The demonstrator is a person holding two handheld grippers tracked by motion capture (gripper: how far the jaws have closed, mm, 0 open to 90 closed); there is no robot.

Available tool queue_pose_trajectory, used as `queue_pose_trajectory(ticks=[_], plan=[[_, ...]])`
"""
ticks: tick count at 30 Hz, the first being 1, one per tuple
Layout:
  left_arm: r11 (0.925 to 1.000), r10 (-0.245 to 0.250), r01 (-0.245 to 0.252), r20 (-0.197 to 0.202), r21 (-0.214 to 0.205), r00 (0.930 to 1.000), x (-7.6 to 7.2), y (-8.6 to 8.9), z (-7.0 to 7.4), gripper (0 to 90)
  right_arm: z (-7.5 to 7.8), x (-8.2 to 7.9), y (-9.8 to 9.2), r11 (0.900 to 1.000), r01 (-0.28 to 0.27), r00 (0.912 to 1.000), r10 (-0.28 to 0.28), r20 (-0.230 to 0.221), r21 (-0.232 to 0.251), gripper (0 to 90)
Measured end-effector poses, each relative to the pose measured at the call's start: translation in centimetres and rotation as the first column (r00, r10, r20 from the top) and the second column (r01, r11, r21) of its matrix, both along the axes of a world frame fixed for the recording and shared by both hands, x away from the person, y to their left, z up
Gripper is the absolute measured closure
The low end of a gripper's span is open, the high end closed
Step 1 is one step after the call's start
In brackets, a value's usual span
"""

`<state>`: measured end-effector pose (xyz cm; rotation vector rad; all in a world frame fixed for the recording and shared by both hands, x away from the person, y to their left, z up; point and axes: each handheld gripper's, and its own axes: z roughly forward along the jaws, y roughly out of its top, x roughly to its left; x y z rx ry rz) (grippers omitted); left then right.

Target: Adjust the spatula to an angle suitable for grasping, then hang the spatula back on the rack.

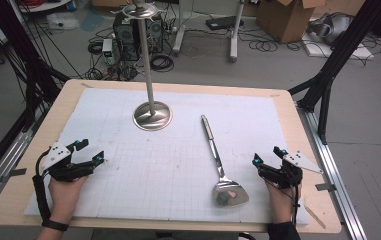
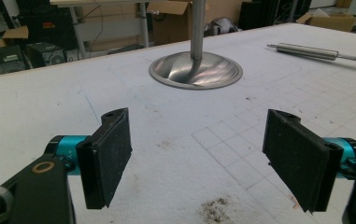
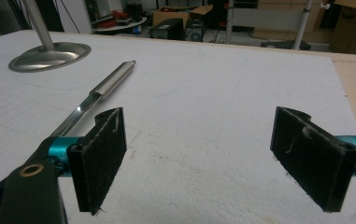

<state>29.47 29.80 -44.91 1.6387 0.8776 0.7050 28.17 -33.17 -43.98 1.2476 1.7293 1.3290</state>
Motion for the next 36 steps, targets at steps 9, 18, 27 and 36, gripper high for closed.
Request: queue_pose_trajectory(ticks=[9, 18, 27, 36], plan=[[1.0, 0.0, 0.0, -0.003, 0.003, 1.0, 0.0, 0.0, 0.0, 24.2, 0.1, -0.1, 0.1, 1.0, -0.003, 1.0, 0.003, 0.006, -0.002, 18.0], [1.0, 0.0, 0.0, -0.004, 0.007, 1.0, 0.0, 0.0, 0.0, 24.3, 0.5, -0.3, 0.2, 1.0, -0.007, 0.9998, 0.007, 0.018, 0.004, 17.8], [1.0, 0.003, -0.003, -0.004, 0.006, 1.0, 0.0, 0.0, 0.0, 24.5, 1.6, -0.6, 1.1, 0.999, -0.037, 0.9993, 0.037, 0.004, 0.026, 16.6], [0.9999, 0.002, -0.002, -0.004, 0.011, 1.0, 0.1, -0.1, 0.0, 24.7, 4.0, -0.1, 4.7, 0.9942, -0.106, 0.9943, 0.106, -0.011, -0.019, 16.4]])
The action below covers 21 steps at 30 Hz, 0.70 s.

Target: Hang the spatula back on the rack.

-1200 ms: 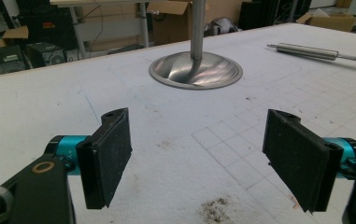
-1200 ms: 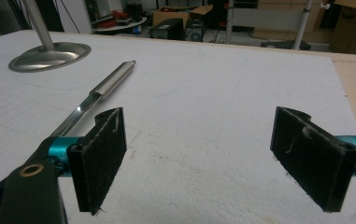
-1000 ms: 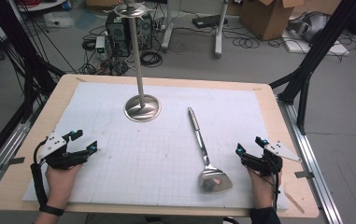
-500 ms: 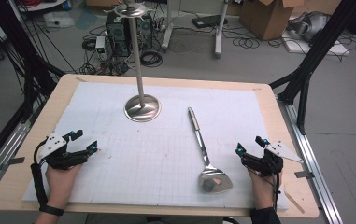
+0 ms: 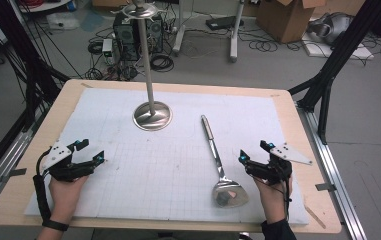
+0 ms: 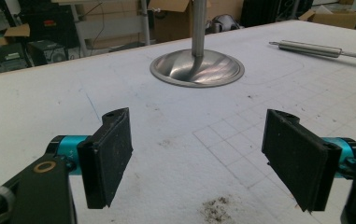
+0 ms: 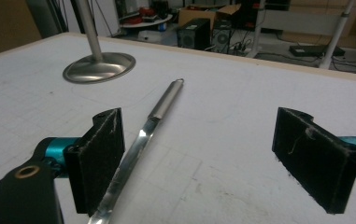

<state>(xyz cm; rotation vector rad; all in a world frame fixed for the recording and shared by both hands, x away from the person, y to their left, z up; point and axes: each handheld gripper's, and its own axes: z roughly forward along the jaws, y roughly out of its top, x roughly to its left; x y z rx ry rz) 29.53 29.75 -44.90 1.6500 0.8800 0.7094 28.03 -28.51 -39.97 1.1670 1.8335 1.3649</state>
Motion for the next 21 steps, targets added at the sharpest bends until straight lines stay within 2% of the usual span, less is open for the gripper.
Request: queue_pose_trajectory(ticks=[1, 3, 5, 6, 14, 18, 19, 20, 21], plan=[[1.0, -0.001, 0.001, 0.0, 0.0, 1.0, 0.0, 0.0, 0.0, 24.7, 0.0, 0.0, 0.0, 1.0, 0.0, 1.0, 0.0, 0.0, 0.0, 16.4], [1.0, -0.002, 0.002, 0.0, 0.002, 1.0, 0.0, 0.0, 0.0, 24.7, 0.4, 0.4, 1.2, 0.9996, -0.013, 0.9993, 0.012, -0.034, -0.023, 16.4], [1.0, 0.0, 0.0, 0.0, 0.0, 1.0, 0.0, 0.0, 0.0, 24.7, 0.5, 0.6, 1.6, 0.9993, -0.018, 0.9991, 0.017, -0.04, -0.032, 16.4], [1.0, 0.001, -0.001, 0.001, 0.001, 1.0, 0.0, 0.0, 0.0, 24.7, 0.6, 0.8, 2.5, 0.9986, -0.022, 0.9981, 0.02, -0.058, -0.049, 16.4], [1.0, 0.0, 0.0, 0.0, 0.004, 1.0, 0.0, -0.1, 0.0, 24.9, 1.1, 1.6, 4.4, 0.9971, -0.037, 0.9931, 0.03, -0.113, -0.067, 16.3], [1.0, 0.002, -0.002, 0.001, 0.003, 1.0, 0.0, -0.1, 0.0, 25.1, 1.0, 2.5, 5.5, 0.9948, -0.041, 0.9847, 0.024, -0.173, -0.094, 16.4], [1.0, 0.002, -0.002, 0.001, 0.003, 1.0, 0.0, -0.1, 0.0, 25.1, 1.0, 2.5, 5.5, 0.9948, -0.041, 0.9847, 0.024, -0.173, -0.094, 16.4], [1.0, 0.001, -0.001, 0.0, 0.005, 1.0, 0.0, -0.1, 0.0, 25.1, 0.8, 2.8, 6.0, 0.9927, -0.047, 0.9793, 0.024, -0.201, -0.111, 16.4], [1.0, 0.0, 0.0, 0.001, 0.006, 1.0, 0.0, -0.1, 0.0, 25.1, 0.8, 2.8, 6.0, 0.9927, -0.047, 0.9793, 0.024, -0.201, -0.111, 16.4]])
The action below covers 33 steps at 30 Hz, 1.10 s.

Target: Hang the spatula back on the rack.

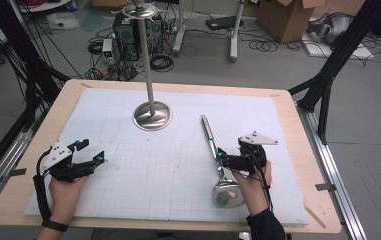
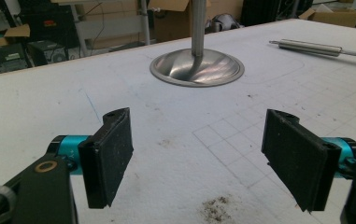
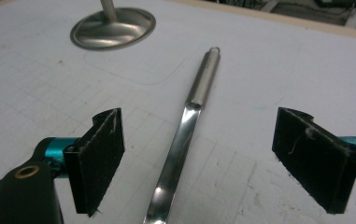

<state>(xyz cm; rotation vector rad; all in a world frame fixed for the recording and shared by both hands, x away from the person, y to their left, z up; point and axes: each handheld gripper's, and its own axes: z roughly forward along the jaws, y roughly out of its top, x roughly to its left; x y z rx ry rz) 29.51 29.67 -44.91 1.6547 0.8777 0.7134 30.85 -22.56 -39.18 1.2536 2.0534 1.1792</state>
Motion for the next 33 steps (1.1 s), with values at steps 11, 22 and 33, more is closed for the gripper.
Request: queue_pose_trajectory(ticks=[11, 22, 33], plan=[[1.0, 0.003, -0.003, -0.002, -0.001, 1.0, 0.0, 0.0, 0.0, 25.3, -1.0, 1.2, 1.7, 0.9969, -0.016, 0.9899, 0.005, -0.142, -0.077, 16.9], [1.0, 0.004, -0.004, -0.002, 0.005, 1.0, 0.0, 0.0, 0.0, 25.4, -2.2, 2.2, 3.1, 0.9909, -0.019, 0.955, -0.022, -0.296, -0.133, 19.3], [1.0, 0.006, -0.006, 0.0, 0.004, 1.0, 0.0, -0.1, 0.0, 25.5, -2.8, 3.0, 3.6, 0.9827, -0.033, 0.9226, -0.04, -0.384, -0.182, 28.6]])
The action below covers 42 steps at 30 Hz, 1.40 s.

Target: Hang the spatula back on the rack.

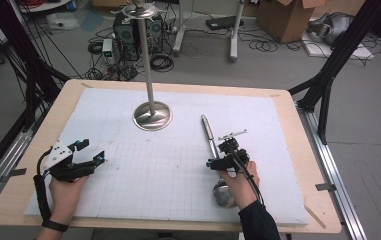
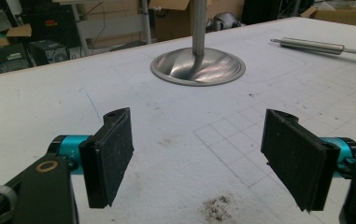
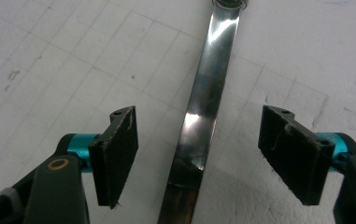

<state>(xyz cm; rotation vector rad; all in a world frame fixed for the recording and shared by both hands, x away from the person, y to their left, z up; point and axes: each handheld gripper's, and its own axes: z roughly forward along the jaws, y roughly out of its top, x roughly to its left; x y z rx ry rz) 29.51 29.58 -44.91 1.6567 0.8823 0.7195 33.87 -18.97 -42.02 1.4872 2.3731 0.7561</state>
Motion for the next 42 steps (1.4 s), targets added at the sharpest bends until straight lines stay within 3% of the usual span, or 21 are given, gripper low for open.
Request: queue_pose_trajectory(ticks=[9, 15, 30, 36, 42], plan=[[1.0, 0.001, -0.001, 0.0, 0.002, 1.0, 0.0, 0.0, 0.0, 25.5, -0.4, 0.4, 0.3, 0.9995, 0.018, 0.9983, -0.02, -0.055, -0.026, 33.9], [1.0, 0.002, -0.002, 0.0, 0.002, 1.0, 0.0, 0.0, 0.0, 25.5, -0.3, 0.5, 0.9, 0.9951, 0.012, 0.9985, -0.017, -0.051, -0.098, 41.3], [1.0, 0.002, -0.002, -0.003, 0.007, 1.0, 0.0, 0.0, 0.0, 25.5, 0.0, 0.7, 0.9, 0.9956, -0.027, 0.997, 0.02, -0.075, -0.09, 64.6], [1.0, 0.003, -0.003, -0.001, 0.007, 1.0, 0.0, -0.1, 0.0, 25.5, 0.2, 0.8, 1.2, 0.9912, -0.048, 0.9961, 0.038, -0.079, -0.124, 66.1], [1.0, 0.003, -0.003, -0.001, 0.007, 1.0, 0.0, -0.1, 0.0, 25.5, 0.2, 1.1, 0.5, 0.9977, -0.032, 0.9942, 0.025, -0.104, -0.06, 64.6]])
